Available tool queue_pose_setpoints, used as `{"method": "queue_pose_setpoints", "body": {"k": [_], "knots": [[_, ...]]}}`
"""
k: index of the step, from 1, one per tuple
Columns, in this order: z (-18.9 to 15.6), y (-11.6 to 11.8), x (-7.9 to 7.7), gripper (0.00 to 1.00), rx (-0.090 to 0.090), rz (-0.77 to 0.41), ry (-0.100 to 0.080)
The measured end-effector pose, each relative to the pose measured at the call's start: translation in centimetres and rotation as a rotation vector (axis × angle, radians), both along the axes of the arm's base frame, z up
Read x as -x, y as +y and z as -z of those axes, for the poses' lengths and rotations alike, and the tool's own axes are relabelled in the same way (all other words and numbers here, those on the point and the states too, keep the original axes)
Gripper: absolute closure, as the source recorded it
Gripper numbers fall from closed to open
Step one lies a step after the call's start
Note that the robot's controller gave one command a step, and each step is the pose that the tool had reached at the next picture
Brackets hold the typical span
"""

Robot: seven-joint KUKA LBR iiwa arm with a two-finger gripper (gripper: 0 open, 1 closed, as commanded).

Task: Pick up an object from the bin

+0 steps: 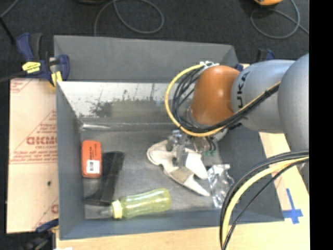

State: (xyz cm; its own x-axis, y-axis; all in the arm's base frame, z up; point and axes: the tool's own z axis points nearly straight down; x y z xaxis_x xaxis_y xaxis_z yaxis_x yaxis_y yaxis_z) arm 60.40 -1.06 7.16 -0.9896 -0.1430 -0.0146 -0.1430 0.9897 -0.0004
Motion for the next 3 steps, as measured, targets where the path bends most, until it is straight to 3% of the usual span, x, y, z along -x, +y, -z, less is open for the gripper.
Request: {"method": "queue_pose_setpoints", "body": {"k": [2,3], "knots": [[-2.8,0.4,-1.5,1.00,-0.001,0.107,-0.011],[-12.0,0.6,-1.2,1.00,-0.001,0.091,-0.011]]}}
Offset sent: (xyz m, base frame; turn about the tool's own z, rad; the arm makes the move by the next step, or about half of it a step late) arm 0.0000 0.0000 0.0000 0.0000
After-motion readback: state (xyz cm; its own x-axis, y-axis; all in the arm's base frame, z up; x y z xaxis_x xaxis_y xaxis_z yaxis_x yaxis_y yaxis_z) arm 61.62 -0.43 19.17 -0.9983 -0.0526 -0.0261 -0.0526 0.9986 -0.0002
